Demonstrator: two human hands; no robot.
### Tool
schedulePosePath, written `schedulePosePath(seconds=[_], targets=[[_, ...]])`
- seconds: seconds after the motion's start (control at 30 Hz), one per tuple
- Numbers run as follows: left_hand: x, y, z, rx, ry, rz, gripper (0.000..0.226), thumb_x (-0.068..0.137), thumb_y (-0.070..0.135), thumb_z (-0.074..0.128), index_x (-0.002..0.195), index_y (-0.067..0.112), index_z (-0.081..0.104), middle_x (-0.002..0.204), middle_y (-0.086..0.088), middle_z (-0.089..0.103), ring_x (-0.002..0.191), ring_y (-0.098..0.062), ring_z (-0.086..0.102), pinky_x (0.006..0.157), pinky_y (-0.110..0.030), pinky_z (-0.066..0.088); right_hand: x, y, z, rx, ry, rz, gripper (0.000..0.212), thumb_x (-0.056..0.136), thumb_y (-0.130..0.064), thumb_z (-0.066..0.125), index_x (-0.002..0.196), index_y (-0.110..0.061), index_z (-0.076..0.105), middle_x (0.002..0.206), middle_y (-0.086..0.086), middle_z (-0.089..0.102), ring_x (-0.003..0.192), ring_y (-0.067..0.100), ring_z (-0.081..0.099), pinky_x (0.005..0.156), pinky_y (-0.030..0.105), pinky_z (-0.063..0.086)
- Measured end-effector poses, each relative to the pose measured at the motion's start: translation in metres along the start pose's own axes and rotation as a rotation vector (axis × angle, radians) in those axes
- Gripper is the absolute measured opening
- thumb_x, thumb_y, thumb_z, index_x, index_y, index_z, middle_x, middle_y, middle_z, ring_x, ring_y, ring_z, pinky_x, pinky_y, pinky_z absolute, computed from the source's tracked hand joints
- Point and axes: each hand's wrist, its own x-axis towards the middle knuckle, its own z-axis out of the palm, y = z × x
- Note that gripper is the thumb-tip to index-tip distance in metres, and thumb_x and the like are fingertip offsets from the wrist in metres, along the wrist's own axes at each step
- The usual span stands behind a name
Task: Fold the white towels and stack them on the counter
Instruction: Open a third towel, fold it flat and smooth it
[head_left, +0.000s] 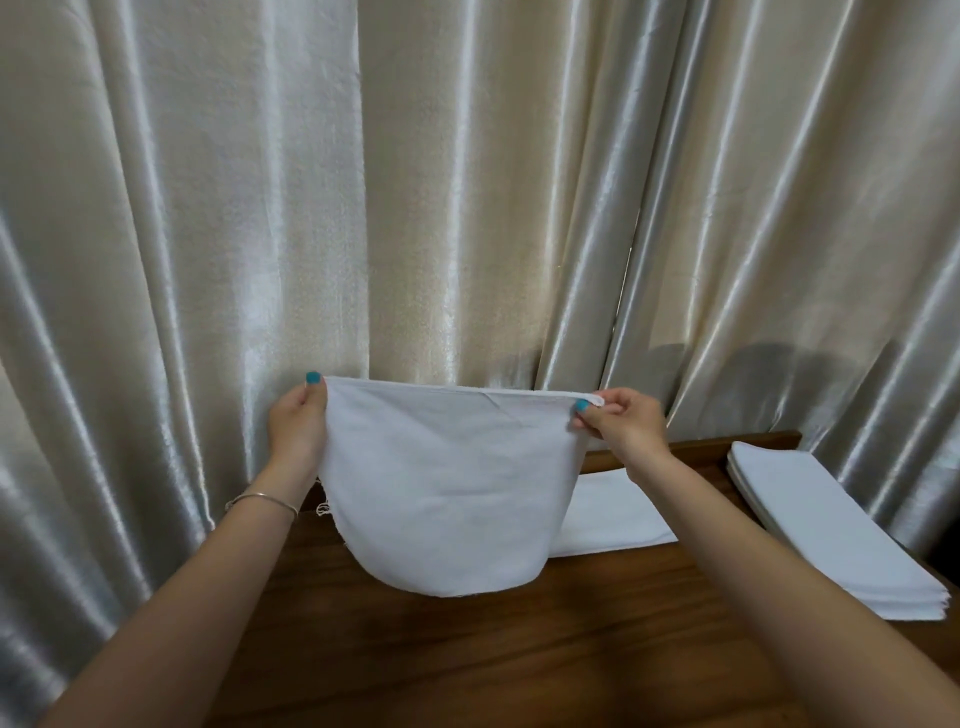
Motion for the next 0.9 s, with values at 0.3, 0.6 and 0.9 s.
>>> schedulePosePath(seconds=[0.3, 0.6, 0.9], targets=[[-0.013, -0.006, -0.053, 0.037, 0.123, 0.000, 0.034, 0.098, 0.034, 0.046, 0.072, 0.016, 0.058, 0.067, 0.000, 0.056, 0.059, -0.011, 0.050, 0.054, -0.024, 0.039, -0.007, -0.005, 0.042, -0.026, -0.186, -0.004, 0.007, 0.091, -0.008, 0.065, 0.084, -0.008, 0.066, 0.062, 0.005, 0.071, 0.056, 0.009, 0.070, 0.061, 0.031, 0.056], [0.019, -0.043, -0.096, 0.198, 0.154, -0.097, 0.031, 0.095, 0.031, 0.052, 0.070, 0.013, 0.059, 0.068, -0.005, 0.056, 0.066, -0.018, 0.049, 0.060, -0.028, 0.038, 0.014, 0.001, 0.110, -0.111, -0.189, 0.156, 0.007, 0.089, -0.001, 0.064, 0.082, -0.002, 0.064, 0.055, 0.010, 0.068, 0.047, 0.015, 0.066, 0.043, 0.022, 0.049], [0.043, -0.004, -0.100, 0.072, 0.080, -0.029, 0.020, 0.100, 0.026, 0.044, 0.090, 0.016, 0.058, 0.074, 0.004, 0.051, 0.069, -0.006, 0.048, 0.061, -0.015, 0.041, 0.023, -0.034, 0.139, 0.080, -0.200, 0.070, 0.009, 0.090, -0.005, 0.065, 0.090, -0.012, 0.061, 0.083, 0.009, 0.073, 0.076, 0.015, 0.074, 0.067, 0.029, 0.059]])
